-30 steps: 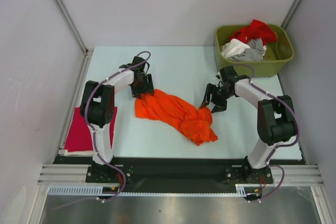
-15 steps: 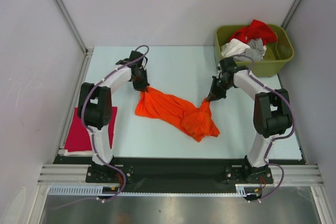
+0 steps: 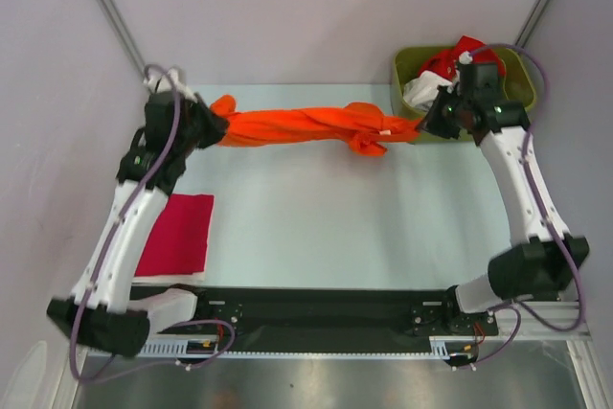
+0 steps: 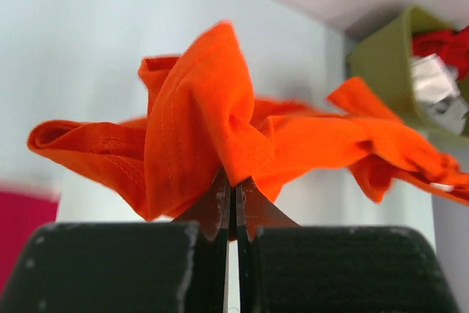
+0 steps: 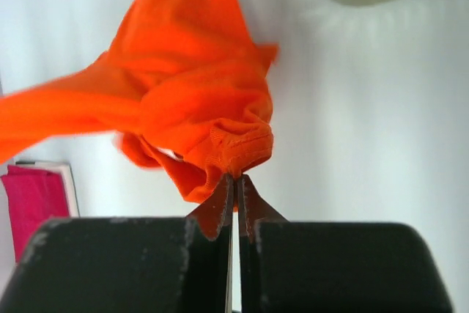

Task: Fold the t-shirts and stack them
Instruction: Flatten the tshirt out

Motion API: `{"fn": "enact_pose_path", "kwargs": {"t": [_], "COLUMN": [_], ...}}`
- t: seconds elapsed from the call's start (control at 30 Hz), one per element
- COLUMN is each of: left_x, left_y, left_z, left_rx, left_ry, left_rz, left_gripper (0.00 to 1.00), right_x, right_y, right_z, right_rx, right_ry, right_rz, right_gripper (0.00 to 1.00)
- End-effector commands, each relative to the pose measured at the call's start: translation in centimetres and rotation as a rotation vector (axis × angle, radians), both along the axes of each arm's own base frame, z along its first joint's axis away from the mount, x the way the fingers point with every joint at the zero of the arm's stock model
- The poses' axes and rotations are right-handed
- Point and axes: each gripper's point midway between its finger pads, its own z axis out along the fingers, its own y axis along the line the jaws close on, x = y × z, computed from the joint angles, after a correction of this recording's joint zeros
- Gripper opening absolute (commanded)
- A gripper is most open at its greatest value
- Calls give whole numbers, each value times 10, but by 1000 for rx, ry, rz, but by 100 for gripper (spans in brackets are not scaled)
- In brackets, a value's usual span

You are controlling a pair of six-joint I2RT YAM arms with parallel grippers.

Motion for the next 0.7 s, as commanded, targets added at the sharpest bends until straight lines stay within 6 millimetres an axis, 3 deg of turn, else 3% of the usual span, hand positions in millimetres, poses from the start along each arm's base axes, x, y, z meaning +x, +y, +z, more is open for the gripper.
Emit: {"fn": "enact_pose_path", "kwargs": {"t": [0.0,0.03,0.07,0.1,0.17,0.23,0.33,0.37,0.43,0.47,0.53,0.57,0.67], "left_x": [-48,-59,-75,-87,-102,-103,-90,-82,-77,-74,-78,-84,-101], "left_y": [31,30,35,33,28,25,26,25,15,10,-1,-5,-13], "left_z": [-63,-79,-118,-124,-150,-147,-112,-82,-55,-29,-5,14,35], "left_rx": [-16,-37,-43,-82,-117,-121,-90,-92,-109,-124,-166,-181,-203], "left_ry": [118,152,237,246,320,314,230,161,108,54,5,-45,-110], "left_rz": [144,132,144,145,113,97,69,53,-10,-36,-101,-130,-199], "left_gripper": [0,0,0,0,0,0,0,0,0,0,0,0,0], "right_x": [-59,-66,-71,-83,-88,-86,-82,-82,-84,-88,-97,-107,-132], "right_y": [-18,-23,-29,-34,-42,-44,-38,-37,-35,-35,-34,-34,-32], "right_z": [-18,-23,-27,-35,-40,-29,2,12,34,61,88,114,145], "right_rx": [-24,-32,-33,-36,-36,-34,2,13,32,42,58,66,79], "right_ry": [64,65,63,72,71,45,-37,-62,-105,-169,-235,-308,-397], "right_rz": [-60,-76,-100,-115,-129,-134,-120,-117,-118,-121,-124,-122,-107], "right_gripper": [0,0,0,0,0,0,0,0,0,0,0,0,0]}}
